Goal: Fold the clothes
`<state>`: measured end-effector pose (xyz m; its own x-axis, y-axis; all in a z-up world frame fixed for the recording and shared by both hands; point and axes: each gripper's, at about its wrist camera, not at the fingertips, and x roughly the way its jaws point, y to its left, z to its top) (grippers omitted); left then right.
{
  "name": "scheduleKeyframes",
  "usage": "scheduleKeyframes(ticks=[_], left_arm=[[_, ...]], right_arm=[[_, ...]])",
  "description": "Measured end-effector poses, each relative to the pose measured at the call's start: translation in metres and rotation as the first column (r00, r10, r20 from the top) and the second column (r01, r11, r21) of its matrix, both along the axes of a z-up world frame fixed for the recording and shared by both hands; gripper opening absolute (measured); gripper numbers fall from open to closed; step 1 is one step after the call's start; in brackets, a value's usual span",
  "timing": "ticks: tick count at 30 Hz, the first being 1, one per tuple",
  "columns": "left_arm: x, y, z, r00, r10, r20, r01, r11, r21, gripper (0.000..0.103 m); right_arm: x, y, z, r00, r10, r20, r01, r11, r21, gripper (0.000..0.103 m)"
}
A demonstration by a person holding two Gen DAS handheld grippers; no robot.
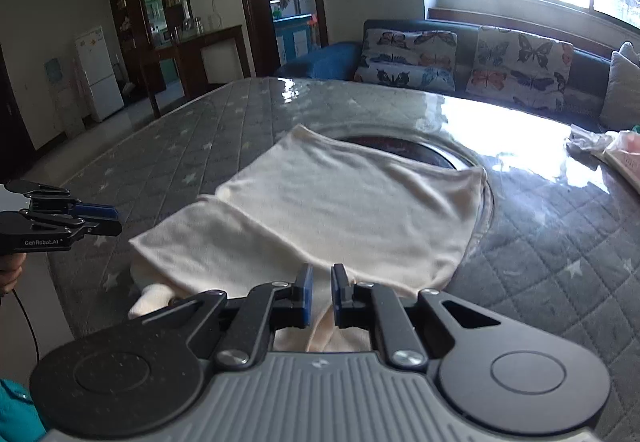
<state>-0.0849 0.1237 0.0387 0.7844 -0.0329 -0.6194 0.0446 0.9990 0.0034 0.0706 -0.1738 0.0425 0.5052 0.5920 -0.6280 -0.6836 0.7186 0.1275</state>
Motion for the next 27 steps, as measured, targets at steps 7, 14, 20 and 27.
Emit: scheduleKeyframes(ticks=[7,14,20,27], left_arm=[[0.056,-0.023,0.004,0.997,-0.079,0.007,0.079,0.993,-0.084,0.024],[0.095,-0.018,-0.025,0.996,-0.066,-0.054,0.06,0.992,-0.112,0.024],[0.09,-0.003,-0.035,0.998,-0.029,-0.06,0.025,0.998,-0.063,0.026],[0.08,-0.008,-0.029,0.999,-0.037,-0.031,0.038,0.999,0.008,0.025]], right_arm=[[0.012,0.029,-0.016,0.999,0.033,0.002,-0.033,0.999,-0.015,0.01],[0.018,0.032,-0.034,0.999,0.02,-0.024,-0.021,0.999,-0.048,0.01],[0.016,0.026,-0.037,0.999,0.025,-0.03,-0.027,0.997,-0.067,0.01],[0.015,0.026,-0.029,1.0,0.027,-0.01,-0.027,0.998,-0.052,0.01]])
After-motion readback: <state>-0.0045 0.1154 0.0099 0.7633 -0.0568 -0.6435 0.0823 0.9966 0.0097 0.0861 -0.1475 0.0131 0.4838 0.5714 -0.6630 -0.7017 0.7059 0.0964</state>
